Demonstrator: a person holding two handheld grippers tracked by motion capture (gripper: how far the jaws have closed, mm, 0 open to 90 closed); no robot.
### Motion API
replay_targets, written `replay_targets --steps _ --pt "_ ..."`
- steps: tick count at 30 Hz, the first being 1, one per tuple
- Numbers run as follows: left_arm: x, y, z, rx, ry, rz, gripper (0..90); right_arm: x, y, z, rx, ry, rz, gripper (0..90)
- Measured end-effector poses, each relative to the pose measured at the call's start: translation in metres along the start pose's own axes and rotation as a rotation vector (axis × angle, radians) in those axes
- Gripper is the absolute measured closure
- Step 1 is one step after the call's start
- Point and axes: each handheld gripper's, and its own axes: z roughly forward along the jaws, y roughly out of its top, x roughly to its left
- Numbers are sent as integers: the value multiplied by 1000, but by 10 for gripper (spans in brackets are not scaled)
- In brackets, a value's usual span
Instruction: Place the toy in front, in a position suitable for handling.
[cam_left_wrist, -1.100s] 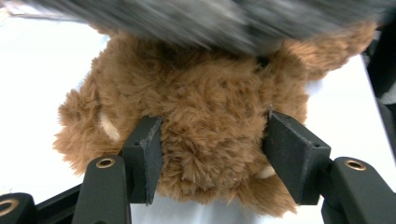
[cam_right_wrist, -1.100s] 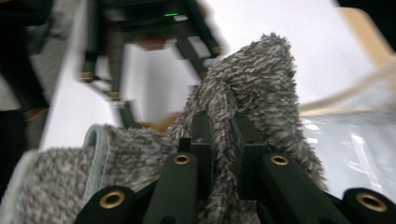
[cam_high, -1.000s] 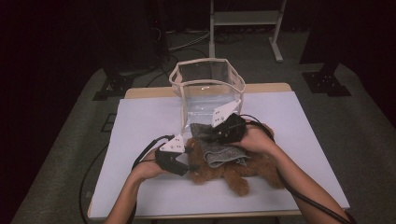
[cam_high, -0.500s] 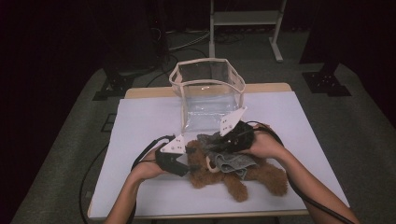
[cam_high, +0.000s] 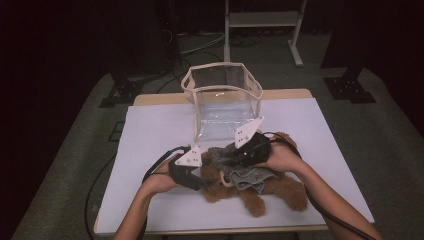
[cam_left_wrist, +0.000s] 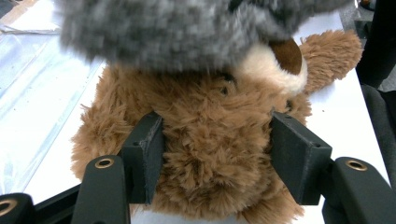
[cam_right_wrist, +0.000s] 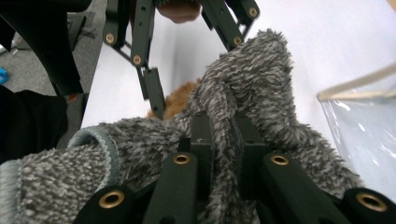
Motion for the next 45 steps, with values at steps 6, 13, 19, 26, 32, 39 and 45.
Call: replay_targets --steps 6,13,19,26,32,39,45 --pt "1 -1 0 8 5 -5 388 1 -19 -23 58 -54 23 804" --pt "4 5 -4 -36 26 -15 382 2 -28 -33 49 -76 23 803" --pt "-6 21 6 -48 27 63 368 -3 -24 -10 26 -70 32 801" --pt "1 23 11 -61 49 13 366 9 -42 -29 -10 -88 51 805" --pt "7 24 11 -65 80 -16 371 28 -60 -43 -18 -111 52 805" --pt "13 25 11 -78 74 -43 380 36 -70 -47 -18 -125 61 805" --pt "16 26 11 -72 104 -59 384 37 -44 -22 -33 -80 2 805"
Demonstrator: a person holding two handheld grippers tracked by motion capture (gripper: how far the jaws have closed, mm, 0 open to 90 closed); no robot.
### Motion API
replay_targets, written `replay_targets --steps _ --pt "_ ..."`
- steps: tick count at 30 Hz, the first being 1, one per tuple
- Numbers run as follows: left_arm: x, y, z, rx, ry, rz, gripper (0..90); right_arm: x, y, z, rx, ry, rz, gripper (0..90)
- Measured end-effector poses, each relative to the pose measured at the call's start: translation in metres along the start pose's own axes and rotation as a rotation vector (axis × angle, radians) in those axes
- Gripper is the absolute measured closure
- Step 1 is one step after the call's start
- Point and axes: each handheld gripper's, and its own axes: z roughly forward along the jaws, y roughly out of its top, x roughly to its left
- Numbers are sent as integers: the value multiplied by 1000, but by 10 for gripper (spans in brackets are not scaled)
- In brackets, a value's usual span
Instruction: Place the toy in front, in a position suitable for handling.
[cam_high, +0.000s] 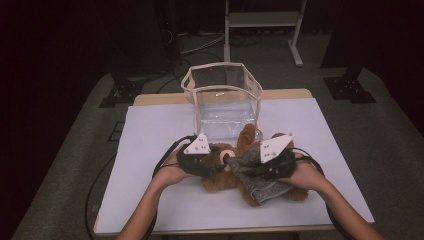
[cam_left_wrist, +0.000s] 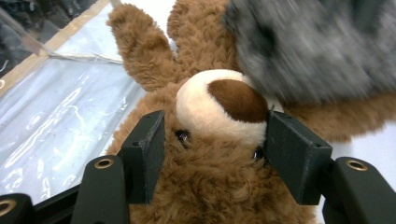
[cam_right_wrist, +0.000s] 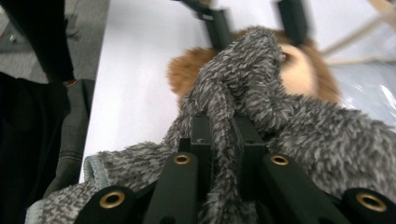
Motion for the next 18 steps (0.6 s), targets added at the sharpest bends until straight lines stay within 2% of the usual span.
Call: replay_targets --steps 2,5,8,9,10,13,15,18 --pt "3 1 -1 7 13 -3 386 8 2 11 17 20 -26 805" --pt "4 1 -1 14 15 -4 388 16 -4 17 45 20 -32 805" --pt "4 2 -1 14 14 -3 387 29 -25 17 94 11 -27 805" --pt "4 2 -1 16 12 -6 387 29 -25 17 94 11 -27 805" --pt "5 2 -1 15 12 -9 387 34 -37 12 111 -13 -12 805" --pt "5 2 0 12 5 -11 387 35 -47 3 108 -31 13 805" --pt "5 3 1 12 -3 -11 389 35 -51 -6 82 -49 39 805" --pt "4 5 1 23 -9 9 393 34 -43 -5 66 -67 18 806"
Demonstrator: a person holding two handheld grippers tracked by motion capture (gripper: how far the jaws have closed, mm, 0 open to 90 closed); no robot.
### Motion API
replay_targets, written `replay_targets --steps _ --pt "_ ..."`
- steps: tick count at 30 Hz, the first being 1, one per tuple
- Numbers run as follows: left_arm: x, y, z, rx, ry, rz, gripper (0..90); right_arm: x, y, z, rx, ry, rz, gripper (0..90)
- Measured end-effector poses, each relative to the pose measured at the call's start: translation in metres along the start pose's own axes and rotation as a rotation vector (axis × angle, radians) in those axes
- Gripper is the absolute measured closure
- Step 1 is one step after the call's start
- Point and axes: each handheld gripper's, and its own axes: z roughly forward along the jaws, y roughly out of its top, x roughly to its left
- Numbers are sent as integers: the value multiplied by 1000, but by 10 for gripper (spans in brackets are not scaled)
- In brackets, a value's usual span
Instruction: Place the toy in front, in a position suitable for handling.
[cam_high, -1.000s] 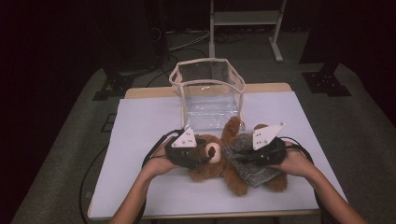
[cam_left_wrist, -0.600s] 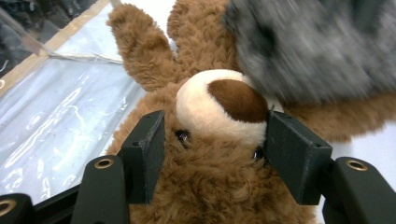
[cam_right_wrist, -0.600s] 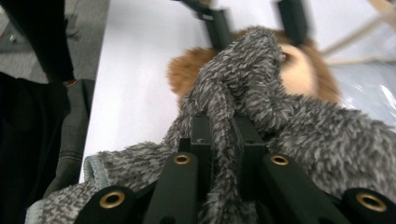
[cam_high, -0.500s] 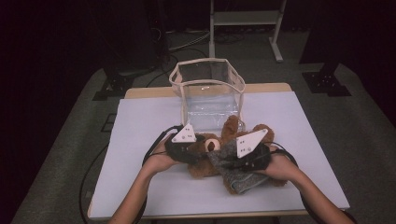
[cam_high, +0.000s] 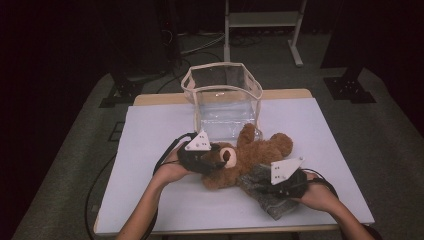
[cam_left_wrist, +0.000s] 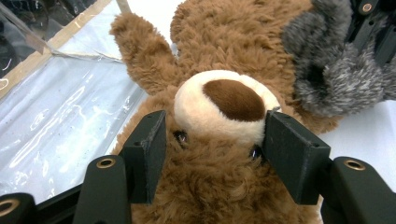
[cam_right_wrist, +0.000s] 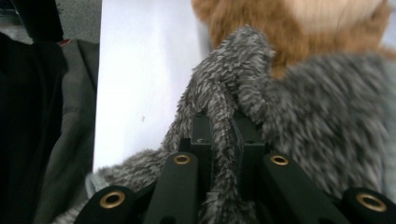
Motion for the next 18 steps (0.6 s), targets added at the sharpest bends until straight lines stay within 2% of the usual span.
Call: replay_targets --steps 2,3,4,5,6,11,12,13,14,16,17,18 --pt "0 0 -1 10 -7 10 393 -1 17 10 -17 -11 -36 806" --pt "0 0 -1 13 -10 12 393 -1 17 10 -17 -11 -36 806" --pt "-1 -2 0 16 -9 7 390 -2 26 18 -13 -10 -65 805" --pt "-1 -2 0 16 -9 7 388 -2 26 18 -13 -10 -65 805" --pt "0 -2 -1 18 -3 8 388 -2 30 24 8 -13 -86 805" --pt "-1 -5 -1 14 -8 -2 386 0 20 21 43 -24 -85 805" --pt "-2 -5 -1 15 -16 0 386 2 9 13 47 -27 -61 805" --pt "-2 -5 -1 15 -16 0 385 2 9 13 47 -27 -61 805" --pt "-3 -5 -1 16 -19 2 385 3 -1 2 33 -25 -28 805" --pt "-4 -5 -1 24 -26 9 385 5 -6 -10 13 -36 -5 806" --pt "-4 -5 -1 24 -26 9 384 5 -6 -10 13 -36 -5 806" --pt "-5 -5 -1 27 -29 14 384 3 -8 -24 -25 -52 11 806"
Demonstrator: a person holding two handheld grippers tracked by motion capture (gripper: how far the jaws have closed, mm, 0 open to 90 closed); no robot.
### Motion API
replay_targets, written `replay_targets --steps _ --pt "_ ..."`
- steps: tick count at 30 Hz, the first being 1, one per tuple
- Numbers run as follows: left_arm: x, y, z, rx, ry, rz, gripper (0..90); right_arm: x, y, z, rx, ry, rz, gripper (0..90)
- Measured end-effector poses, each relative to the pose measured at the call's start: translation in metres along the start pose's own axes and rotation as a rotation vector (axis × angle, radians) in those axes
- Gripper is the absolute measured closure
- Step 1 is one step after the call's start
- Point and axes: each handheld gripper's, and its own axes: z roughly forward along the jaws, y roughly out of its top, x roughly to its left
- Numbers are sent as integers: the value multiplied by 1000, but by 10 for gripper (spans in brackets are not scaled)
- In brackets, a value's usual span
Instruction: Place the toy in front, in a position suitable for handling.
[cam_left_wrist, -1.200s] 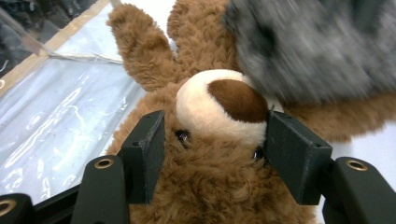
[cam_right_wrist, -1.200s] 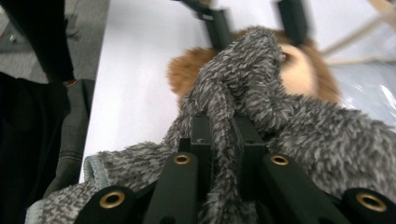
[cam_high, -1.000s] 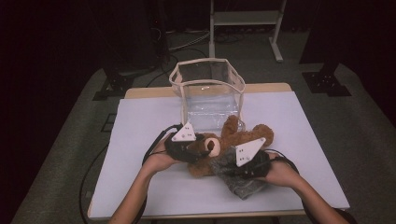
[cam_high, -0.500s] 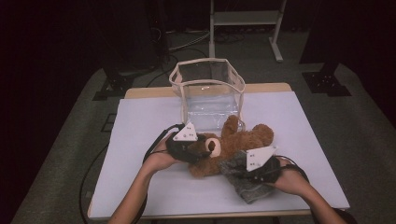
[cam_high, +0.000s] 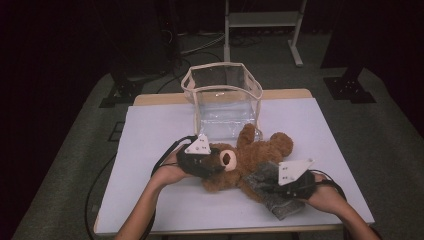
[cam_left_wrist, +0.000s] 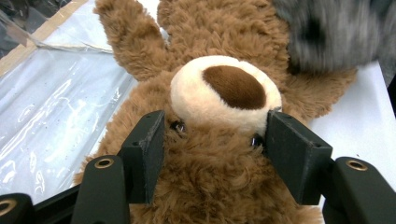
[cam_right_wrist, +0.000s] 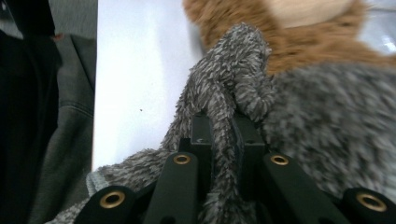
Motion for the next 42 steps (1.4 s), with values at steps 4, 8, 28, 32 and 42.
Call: replay_targets --steps 4,8,28,32,42 --pt "-4 -3 0 0 -20 4 384 -8 6 -13 -49 -34 9 805" --pt "-9 -6 -1 3 -39 17 380 -26 22 -14 -102 -48 22 805" --pt "-11 -7 0 18 -37 21 381 -38 56 32 -35 1 -37 806" --pt "-14 -8 -3 27 -53 32 383 -51 59 15 -72 -32 -19 805" --pt "-10 -3 -9 11 -70 29 382 -71 33 -22 -54 -100 68 804"
